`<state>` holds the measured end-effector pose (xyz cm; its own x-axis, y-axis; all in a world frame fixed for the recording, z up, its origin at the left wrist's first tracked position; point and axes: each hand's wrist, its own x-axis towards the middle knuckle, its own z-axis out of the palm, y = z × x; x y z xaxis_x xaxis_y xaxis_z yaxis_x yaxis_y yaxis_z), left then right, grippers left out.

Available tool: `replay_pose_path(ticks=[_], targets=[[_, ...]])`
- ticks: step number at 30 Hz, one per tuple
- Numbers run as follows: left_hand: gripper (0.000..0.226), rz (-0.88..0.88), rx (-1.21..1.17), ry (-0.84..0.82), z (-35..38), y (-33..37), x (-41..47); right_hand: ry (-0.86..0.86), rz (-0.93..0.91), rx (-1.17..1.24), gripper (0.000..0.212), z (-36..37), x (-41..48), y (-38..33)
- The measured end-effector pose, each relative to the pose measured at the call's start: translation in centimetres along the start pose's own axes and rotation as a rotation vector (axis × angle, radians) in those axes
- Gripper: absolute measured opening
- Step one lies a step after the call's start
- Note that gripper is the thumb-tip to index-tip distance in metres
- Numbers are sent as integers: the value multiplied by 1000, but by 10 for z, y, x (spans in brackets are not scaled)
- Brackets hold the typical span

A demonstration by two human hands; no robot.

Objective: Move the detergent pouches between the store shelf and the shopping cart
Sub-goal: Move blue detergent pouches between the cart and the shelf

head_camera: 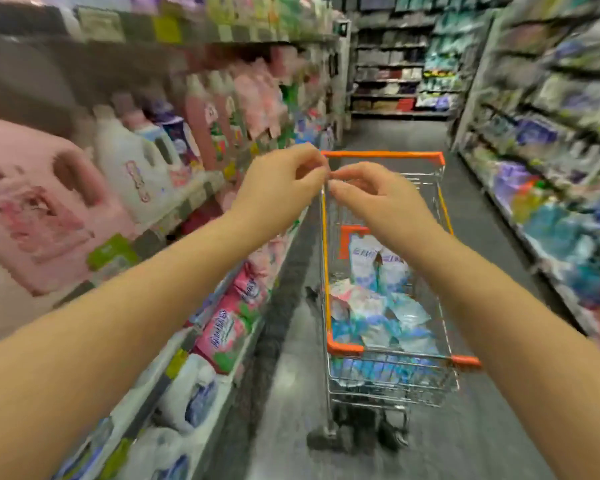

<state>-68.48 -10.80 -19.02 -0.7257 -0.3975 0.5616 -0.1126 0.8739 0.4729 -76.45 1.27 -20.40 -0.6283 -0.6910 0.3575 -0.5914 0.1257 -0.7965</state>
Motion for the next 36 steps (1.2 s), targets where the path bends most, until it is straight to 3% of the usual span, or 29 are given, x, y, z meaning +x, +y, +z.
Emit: replay_pose_path(ticks=[7,11,15,18,23,27,30,36], targets=[[10,-133,-223,-247,195,-34,65,120,376,-69,14,-40,48,165],[14,-242,-280,-383,292,-48,76,102,523,-72,7,-52,68,259],[17,-348,-268,-392,364,-70,83,37,609,-32,15,-51,96,340],[24,-466,-252,-386,405,-94,83,-13,686,5,14,-38,111,392],[49,-686,-212,-463,465,-135,69,-79,885,26,38,-3,118,467],[66,-766,-268,-596,525,-154,57,67,1233,98,45,30,109,536],[72,-865,-336,-705,565,-157,46,154,1470,301,22,54,90,577],[62,-931,-368,-811,607,-161,26,268,1596,499,38,72,92,626]])
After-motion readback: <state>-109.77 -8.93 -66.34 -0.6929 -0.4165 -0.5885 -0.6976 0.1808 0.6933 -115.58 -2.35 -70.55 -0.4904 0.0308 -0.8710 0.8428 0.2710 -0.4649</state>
